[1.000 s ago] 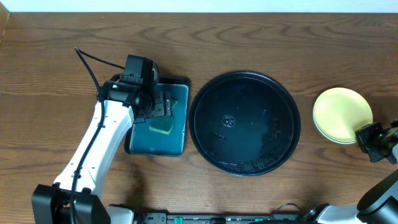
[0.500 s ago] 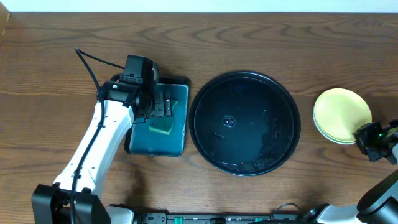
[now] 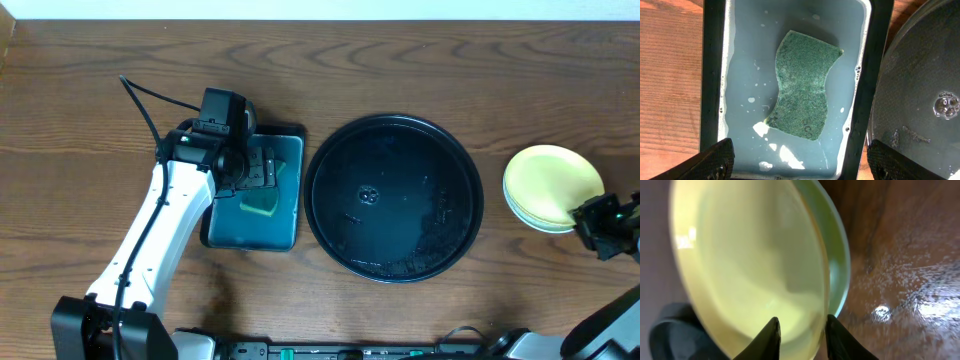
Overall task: Clean dirty plates on tray and stack at the side
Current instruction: 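Open the right gripper and release the yellow plate on the stack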
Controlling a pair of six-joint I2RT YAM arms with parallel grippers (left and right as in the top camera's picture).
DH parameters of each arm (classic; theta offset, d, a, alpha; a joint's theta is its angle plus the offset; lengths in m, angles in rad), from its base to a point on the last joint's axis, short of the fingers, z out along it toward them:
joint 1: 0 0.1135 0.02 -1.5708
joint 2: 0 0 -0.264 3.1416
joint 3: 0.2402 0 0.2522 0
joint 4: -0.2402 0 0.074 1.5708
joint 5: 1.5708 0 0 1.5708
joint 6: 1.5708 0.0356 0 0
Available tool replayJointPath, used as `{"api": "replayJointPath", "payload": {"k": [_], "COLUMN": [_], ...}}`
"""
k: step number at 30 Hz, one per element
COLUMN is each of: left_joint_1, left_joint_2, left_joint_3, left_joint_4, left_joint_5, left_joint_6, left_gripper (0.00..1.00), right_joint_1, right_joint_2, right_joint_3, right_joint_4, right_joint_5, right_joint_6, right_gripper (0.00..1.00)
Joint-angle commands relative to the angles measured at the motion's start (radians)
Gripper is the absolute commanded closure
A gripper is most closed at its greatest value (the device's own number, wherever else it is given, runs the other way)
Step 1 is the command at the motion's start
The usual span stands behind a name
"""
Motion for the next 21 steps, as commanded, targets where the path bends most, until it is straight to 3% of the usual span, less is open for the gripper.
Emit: {"api": "replayJointPath", "payload": {"k": [1, 15, 21], "left_joint_1": [0.0, 0.0, 0.0], "left_joint_2": [0.002, 0.002, 0.002], "left_joint_3": [0.006, 0.006, 0.006], "left_joint_4": [-0.003, -0.003, -0.003], "left_joint_5": [-0.013, -0.013, -0.013], "left_joint_6": [0.007, 0.007, 0.007], "left_gripper": [0.14, 0.14, 0.14], "right_joint_1": [-0.004, -0.002, 0.062], "right_joint_2": [-0.055, -0.173, -0.177], "right_joint_3": [0.049, 0.063, 0.063], "right_joint_4": [-0.028, -0.176, -0.214], "right_joint_5": [-0.009, -0.013, -0.012], "right_joint_6": [0.007, -0.057, -0.132], "right_gripper": [0.71, 0.71, 0.7]}}
